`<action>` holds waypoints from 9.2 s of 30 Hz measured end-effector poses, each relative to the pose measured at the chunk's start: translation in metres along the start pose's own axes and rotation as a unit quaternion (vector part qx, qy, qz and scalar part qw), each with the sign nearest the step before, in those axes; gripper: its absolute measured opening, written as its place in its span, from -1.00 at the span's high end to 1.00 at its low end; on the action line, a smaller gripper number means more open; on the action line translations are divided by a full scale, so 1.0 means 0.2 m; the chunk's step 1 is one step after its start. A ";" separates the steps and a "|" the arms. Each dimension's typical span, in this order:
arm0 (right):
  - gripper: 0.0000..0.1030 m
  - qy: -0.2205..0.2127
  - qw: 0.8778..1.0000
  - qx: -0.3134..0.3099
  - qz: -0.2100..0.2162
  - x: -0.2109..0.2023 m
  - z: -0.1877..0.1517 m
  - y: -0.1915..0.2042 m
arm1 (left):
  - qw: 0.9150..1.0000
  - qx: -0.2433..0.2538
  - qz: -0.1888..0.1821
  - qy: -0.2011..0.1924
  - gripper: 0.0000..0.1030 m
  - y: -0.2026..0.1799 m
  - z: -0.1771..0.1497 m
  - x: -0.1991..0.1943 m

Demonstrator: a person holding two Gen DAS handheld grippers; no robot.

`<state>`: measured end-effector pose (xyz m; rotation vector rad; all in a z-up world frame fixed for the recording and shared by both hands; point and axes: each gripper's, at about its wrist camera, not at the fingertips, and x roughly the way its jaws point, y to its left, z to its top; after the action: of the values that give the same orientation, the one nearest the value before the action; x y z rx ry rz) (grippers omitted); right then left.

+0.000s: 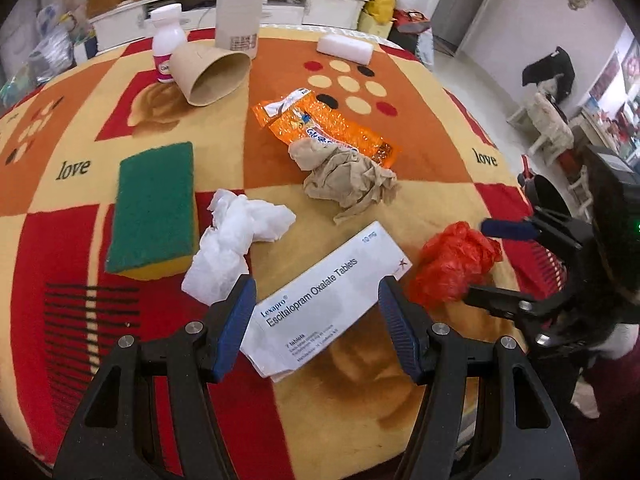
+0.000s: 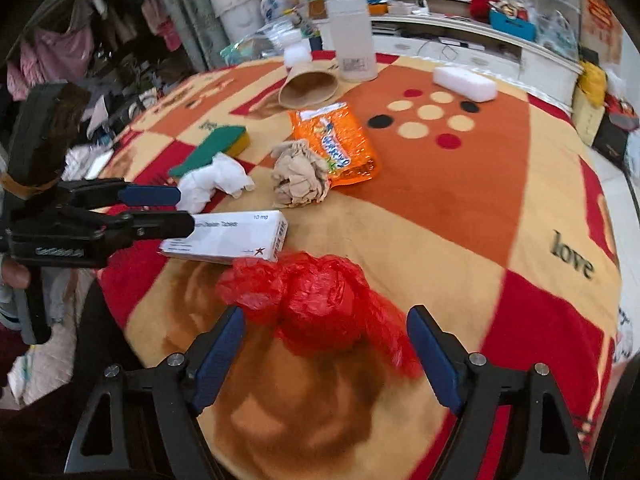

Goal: Collect trash
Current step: 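Grasp the red plastic bag with the right gripper while the left grasps the white Lexapro box, then carry the red bag and Lexapro box over the black bin, then open both grippers to drop the red bag and Lexapro box into the bin, then move both open grippers back over the table, then grasp the white tissue with the left gripper while the right grasps the crumpled beige cloth, then carry the tissue and beige cloth from the table over the black bin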

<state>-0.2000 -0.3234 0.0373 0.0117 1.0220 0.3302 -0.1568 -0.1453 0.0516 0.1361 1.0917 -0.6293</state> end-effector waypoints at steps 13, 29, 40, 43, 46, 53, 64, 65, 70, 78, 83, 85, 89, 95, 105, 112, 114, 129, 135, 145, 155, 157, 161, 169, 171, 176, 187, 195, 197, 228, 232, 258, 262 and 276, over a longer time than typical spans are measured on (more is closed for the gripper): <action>0.20 -0.024 0.998 0.026 -0.059 -0.06 0.06 -0.19 | 0.996 -0.032 -0.062 0.050 -0.21 0.02 -0.04 0.14; -0.58 -0.022 0.997 0.066 -0.045 -0.08 0.02 -0.38 | 0.999 -0.008 -0.032 0.038 -0.22 -0.19 -0.04 0.19; 0.19 -0.063 0.994 0.084 -0.038 -0.16 -0.03 -0.42 | 0.998 -0.030 -0.054 0.008 0.18 -0.32 0.02 0.16; 0.19 -0.068 0.991 0.103 -0.048 -0.22 -0.07 -0.48 | 0.998 -0.035 -0.054 0.000 0.18 -0.39 0.06 0.18; 0.19 -0.076 0.988 0.122 -0.062 -0.28 -0.12 -0.54 | 0.998 -0.041 -0.046 -0.007 0.18 -0.46 0.10 0.21; 0.19 -0.089 0.977 0.174 -0.082 -0.36 -0.21 -0.69 | 0.999 -0.024 -0.035 -0.028 0.18 -0.66 0.18 0.28; 0.19 -0.102 0.965 0.216 -0.106 -0.49 -0.35 -0.88 | 0.999 0.017 -0.037 -0.036 0.18 -0.96 0.30 0.37; 0.19 -0.103 0.964 0.220 -0.109 -0.50 -0.37 -0.90 | 0.998 0.021 -0.039 -0.036 0.18 -0.99 0.31 0.38; 0.19 -0.106 0.956 0.243 -0.125 -0.58 -0.45 -1.01 | 0.997 0.044 -0.051 -0.034 0.18 -1.15 0.35 0.43; 0.19 -0.107 0.943 0.276 -0.156 -0.70 -0.60 -1.19 | 0.994 0.076 -0.070 -0.024 0.18 -1.40 0.41 0.53; 0.19 -0.107 0.935 0.294 -0.170 -0.76 -0.67 -1.28 | 0.992 0.088 -0.086 -0.014 0.18 -1.51 0.43 0.58; 0.19 -0.106 0.931 0.301 -0.176 -0.78 -0.71 -1.32 | 0.991 0.091 -0.096 -0.011 0.18 -1.55 0.44 0.59; 0.19 -0.106 0.925 0.315 -0.184 -0.81 -0.76 -1.37 | 0.988 0.098 -0.117 -0.003 0.18 -1.65 0.46 0.62; 0.19 -0.102 0.917 0.332 -0.196 -0.82 -0.83 -1.46 | 0.984 0.106 -0.142 0.008 0.18 -1.79 0.47 0.67; 0.19 -0.081 0.905 0.359 -0.214 -0.81 -0.92 -1.61 | 0.978 0.100 -0.180 0.033 0.18 -1.97 0.50 0.80; -0.03 -0.073 0.889 0.381 -0.242 -0.84 -0.98 -1.70 | 0.967 0.081 -0.237 0.055 0.11 -2.05 0.52 0.89; -0.10 -0.075 0.885 0.389 -0.246 -0.85 -0.99 -1.73 | 0.964 0.078 -0.246 0.058 -0.02 -2.06 0.52 0.91; -0.46 -0.077 0.886 0.386 -0.244 -0.84 -0.97 -1.69 | 0.975 0.067 -0.208 0.041 -0.30 -1.90 0.52 0.83; -0.46 -0.073 0.894 0.366 -0.247 -0.81 -0.91 -1.61 | 0.982 0.047 -0.183 0.033 -0.30 -1.76 0.52 0.79; -0.46 -0.069 0.911 0.323 -0.248 -0.76 -0.79 -1.45 | 0.992 0.039 -0.122 -0.018 -0.30 -1.48 0.45 0.59; -0.46 -0.072 0.929 0.275 -0.237 -0.67 -0.61 -1.23 | 0.994 0.043 -0.081 -0.058 -0.30 -1.22 0.33 0.42; -0.46 -0.071 0.933 0.263 -0.233 -0.65 -0.57 -1.18 | 0.994 0.041 -0.076 -0.066 -0.30 -1.18 0.31 0.38; -0.46 -0.070 0.942 0.244 -0.218 -0.60 -0.50 -1.08 | 0.994 0.030 -0.069 -0.076 -0.30 -1.07 0.29 0.31; -0.46 -0.067 0.958 0.217 -0.177 -0.49 -0.36 -0.90 | 0.995 0.015 -0.048 -0.084 -0.30 -0.83 0.21 0.16; -0.46 -0.063 0.962 0.206 -0.166 -0.45 -0.33 -0.86 | 0.996 0.006 -0.042 -0.082 -0.30 -0.75 0.19 0.13; -0.46 -0.054 0.974 0.176 -0.129 -0.35 -0.25 -0.72 | 0.997 -0.026 -0.026 -0.072 -0.30 -0.50 0.09 0.04; -0.46 -0.033 0.990 0.115 -0.080 -0.14 -0.07 -0.46 | 0.992 -0.096 0.035 -0.068 -0.30 0.01 -0.09 -0.12; -0.46 -0.032 0.996 0.073 -0.047 -0.05 0.08 -0.26 | 0.990 -0.109 0.053 -0.076 -0.30 0.15 -0.07 -0.11; -0.46 -0.034 0.996 0.070 -0.038 -0.03 0.11 -0.22 | 0.990 -0.103 0.058 -0.077 -0.30 0.16 -0.04 -0.09; -0.18 -0.041 0.999 0.002 0.002 0.25 0.46 0.09 | 0.993 -0.098 0.019 -0.069 0.60 0.31 0.00 0.05; 0.24 -0.020 1.000 0.002 0.009 0.35 0.47 0.10 | 0.992 -0.104 0.008 -0.077 0.61 0.27 -0.03 -0.02; 0.35 -0.078 0.992 0.062 -0.074 -0.23 0.01 -0.33 | 0.996 -0.039 -0.057 -0.064 0.61 -0.41 0.09 0.16; 0.35 -0.079 0.989 0.083 -0.090 -0.29 -0.07 -0.44 | 0.996 -0.026 -0.061 -0.057 0.61 -0.52 0.13 0.22; 0.35 -0.089 0.976 0.147 -0.130 -0.45 -0.26 -0.74 | 0.997 0.015 -0.058 -0.050 0.61 -0.86 0.23 0.38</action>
<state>-0.2464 -0.4964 0.0605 0.1701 0.8731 -0.0630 -0.1898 -0.3349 0.0421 0.0662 0.9990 -0.7484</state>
